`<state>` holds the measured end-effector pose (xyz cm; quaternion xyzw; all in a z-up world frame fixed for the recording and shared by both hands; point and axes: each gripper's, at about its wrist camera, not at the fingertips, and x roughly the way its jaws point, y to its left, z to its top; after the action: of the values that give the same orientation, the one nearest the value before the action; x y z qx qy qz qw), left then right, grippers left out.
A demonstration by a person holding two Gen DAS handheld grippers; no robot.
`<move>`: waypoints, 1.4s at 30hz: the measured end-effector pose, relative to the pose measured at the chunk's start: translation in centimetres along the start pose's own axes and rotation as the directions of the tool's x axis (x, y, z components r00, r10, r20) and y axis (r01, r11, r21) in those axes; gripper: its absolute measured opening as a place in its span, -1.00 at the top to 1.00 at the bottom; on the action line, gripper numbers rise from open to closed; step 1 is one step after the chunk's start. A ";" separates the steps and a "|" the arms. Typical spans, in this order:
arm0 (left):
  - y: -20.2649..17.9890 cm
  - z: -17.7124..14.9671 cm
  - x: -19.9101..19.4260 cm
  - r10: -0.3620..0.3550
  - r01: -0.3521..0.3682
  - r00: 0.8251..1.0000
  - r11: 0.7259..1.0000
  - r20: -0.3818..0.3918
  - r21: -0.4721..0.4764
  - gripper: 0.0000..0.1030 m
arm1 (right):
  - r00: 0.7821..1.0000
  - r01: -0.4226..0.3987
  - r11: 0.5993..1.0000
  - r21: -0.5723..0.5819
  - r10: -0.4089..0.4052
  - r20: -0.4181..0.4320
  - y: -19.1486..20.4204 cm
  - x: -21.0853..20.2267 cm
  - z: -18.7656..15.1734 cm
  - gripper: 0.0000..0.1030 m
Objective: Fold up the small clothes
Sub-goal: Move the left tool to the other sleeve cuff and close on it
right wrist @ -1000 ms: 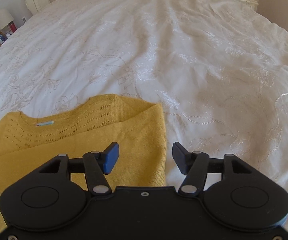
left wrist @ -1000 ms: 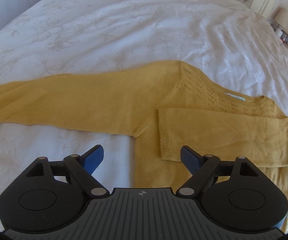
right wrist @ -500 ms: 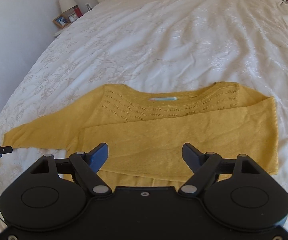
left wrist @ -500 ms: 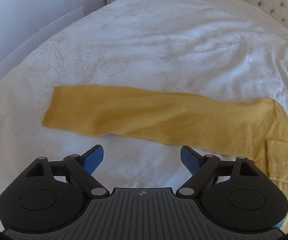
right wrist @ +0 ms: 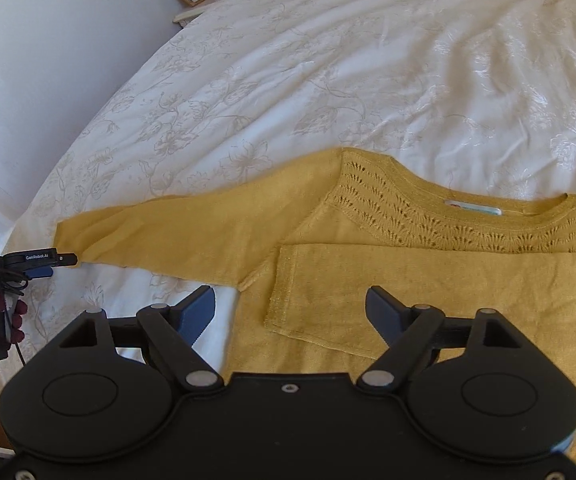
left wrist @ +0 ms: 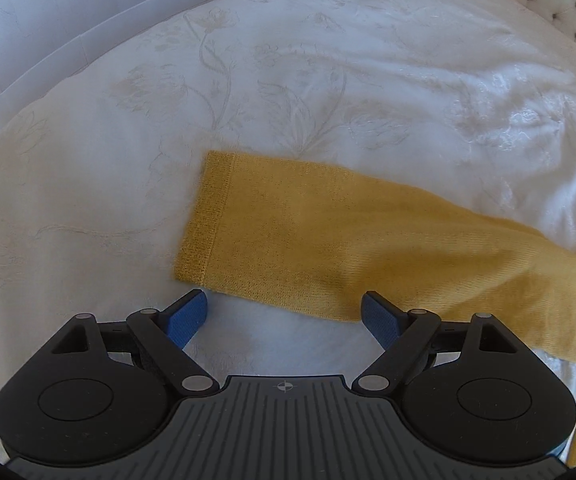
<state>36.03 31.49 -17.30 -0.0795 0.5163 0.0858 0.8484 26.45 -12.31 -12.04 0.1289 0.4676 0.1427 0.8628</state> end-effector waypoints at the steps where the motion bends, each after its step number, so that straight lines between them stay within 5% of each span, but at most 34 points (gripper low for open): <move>1: 0.1 0.1 0.4 -0.004 0.004 1.000 1.000 0.001 0.002 -0.65 | 1.000 -0.002 1.000 -0.002 0.002 -0.004 0.2 0.2 0.2 -0.63; 18: 0.3 0.6 2.3 -0.075 0.073 0.995 0.996 0.063 0.042 -0.85 | 0.998 -0.003 1.000 0.024 0.005 -0.060 -1.4 2.1 1.1 -0.64; 23: 1.6 1.3 1.8 -0.116 0.119 0.989 0.992 0.090 -0.030 -0.84 | 0.999 -0.006 1.000 0.029 0.008 -0.052 -2.2 1.9 0.8 -0.64; 32: 2.2 3.8 2.3 -0.067 0.078 0.994 0.989 0.088 -0.123 -0.81 | 1.000 -0.005 0.999 0.043 0.005 -0.014 -2.5 0.3 0.2 -0.64; 35: 2.8 4.1 3.1 -0.072 0.083 0.995 0.979 0.067 -0.187 -0.45 | 1.000 -0.004 0.999 0.048 0.004 -0.004 -2.4 -0.3 -0.1 -0.64; 37: 2.9 4.3 2.8 -0.051 0.062 0.997 0.974 0.054 -0.220 0.89 | 1.000 -0.005 0.999 0.050 0.005 0.008 -2.2 -0.7 -0.4 -0.64; 42: 2.1 4.9 0.2 -0.116 0.133 0.990 0.958 0.079 -0.254 0.88 | 0.999 -0.013 0.996 0.089 0.010 0.032 -2.4 -1.7 -1.4 -0.64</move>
<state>39.84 34.65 -15.33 -0.2190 0.4674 0.1013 0.8505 24.71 -15.06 -12.35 0.1721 0.4589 0.1244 0.8627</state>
